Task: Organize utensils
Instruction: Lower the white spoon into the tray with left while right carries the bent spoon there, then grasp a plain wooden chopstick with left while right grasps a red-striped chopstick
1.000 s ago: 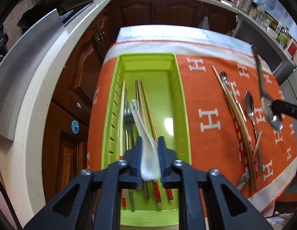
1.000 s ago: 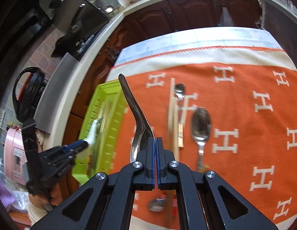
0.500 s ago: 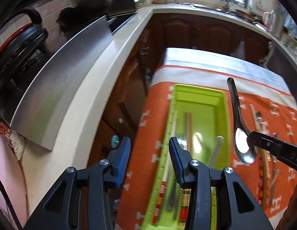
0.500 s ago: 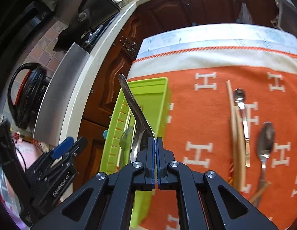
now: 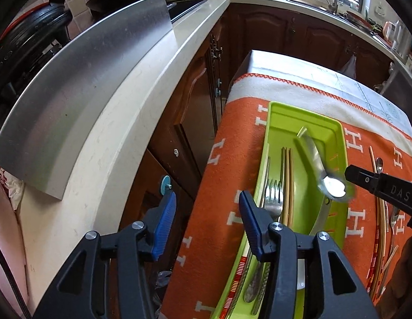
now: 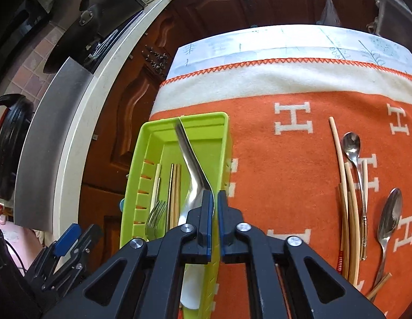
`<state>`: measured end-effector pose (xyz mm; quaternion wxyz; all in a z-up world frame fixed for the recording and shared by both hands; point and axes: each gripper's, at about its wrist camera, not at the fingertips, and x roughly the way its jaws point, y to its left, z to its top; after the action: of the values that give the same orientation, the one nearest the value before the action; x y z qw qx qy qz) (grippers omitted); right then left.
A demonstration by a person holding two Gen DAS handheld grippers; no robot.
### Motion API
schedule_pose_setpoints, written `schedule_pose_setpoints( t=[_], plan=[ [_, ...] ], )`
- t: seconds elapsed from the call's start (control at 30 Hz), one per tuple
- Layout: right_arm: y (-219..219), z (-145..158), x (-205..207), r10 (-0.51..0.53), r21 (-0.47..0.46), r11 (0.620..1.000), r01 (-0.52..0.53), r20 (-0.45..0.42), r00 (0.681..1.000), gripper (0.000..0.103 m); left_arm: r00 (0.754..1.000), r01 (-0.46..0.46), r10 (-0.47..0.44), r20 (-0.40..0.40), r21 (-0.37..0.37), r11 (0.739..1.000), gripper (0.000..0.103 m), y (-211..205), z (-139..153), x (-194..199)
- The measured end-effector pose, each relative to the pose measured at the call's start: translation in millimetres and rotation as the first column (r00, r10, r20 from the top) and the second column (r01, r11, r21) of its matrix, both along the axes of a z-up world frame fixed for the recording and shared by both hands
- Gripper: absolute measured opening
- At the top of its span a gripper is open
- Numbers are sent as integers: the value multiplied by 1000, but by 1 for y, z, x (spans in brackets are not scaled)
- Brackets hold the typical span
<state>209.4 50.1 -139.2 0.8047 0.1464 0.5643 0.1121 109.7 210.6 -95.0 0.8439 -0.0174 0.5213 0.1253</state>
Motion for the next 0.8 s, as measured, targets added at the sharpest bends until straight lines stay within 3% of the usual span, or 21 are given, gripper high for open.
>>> schedule_pose_setpoints(
  t=[0.23,0.43,0.8],
  plan=[
    [-15,7,-7,-10,40,999,10,1,1000,6,999,31,-31,6,-9,999,48,-12,3,-3],
    [-37,25,-25,25,6,1000,-25,26,999,6,997,69,-69,21,-30,997,49,-28,13,-8],
    [-111,48,-79,50,-19,999,-49,54,997,6,973,229,-225,49,-95,969,52,-94,36,-28]
  ],
)
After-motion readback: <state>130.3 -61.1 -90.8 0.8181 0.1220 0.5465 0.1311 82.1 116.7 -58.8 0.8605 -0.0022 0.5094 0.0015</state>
